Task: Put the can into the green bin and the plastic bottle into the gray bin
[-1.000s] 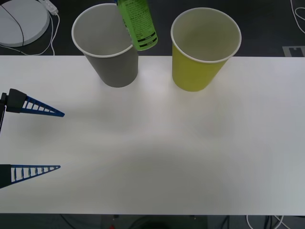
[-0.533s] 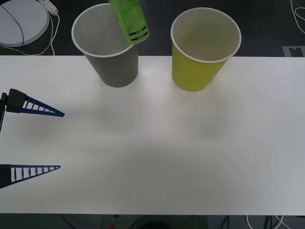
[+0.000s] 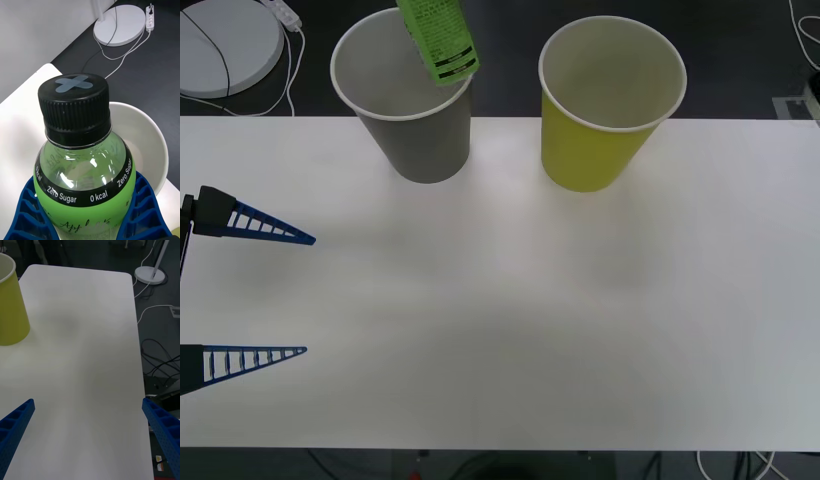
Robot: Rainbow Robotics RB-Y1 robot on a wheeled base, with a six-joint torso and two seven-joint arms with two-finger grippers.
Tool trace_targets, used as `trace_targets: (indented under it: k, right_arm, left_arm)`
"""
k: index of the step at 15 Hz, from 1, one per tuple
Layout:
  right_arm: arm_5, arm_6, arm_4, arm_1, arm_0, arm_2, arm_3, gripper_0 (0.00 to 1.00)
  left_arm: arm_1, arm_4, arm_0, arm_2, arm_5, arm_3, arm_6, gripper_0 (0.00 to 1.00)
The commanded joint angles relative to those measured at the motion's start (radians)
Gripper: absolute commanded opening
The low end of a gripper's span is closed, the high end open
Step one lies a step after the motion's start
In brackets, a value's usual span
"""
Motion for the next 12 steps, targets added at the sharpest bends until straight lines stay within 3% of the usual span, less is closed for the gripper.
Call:
trace_targets:
  k: [1,12]
  right_arm:
    - [0.001,0.002,0.021,0.028,-0.015,0.000,0.042,0.00]
    - [0.082,0.002,0.087,0.109,-0.035,0.000,0.140,0.00]
  left_arm:
    - [0.000,0.000,0.000,0.000,0.000,0.000,0.000,1.00]
    - [0.000,0.000,0.000,0.000,0.000,0.000,0.000,1.00]
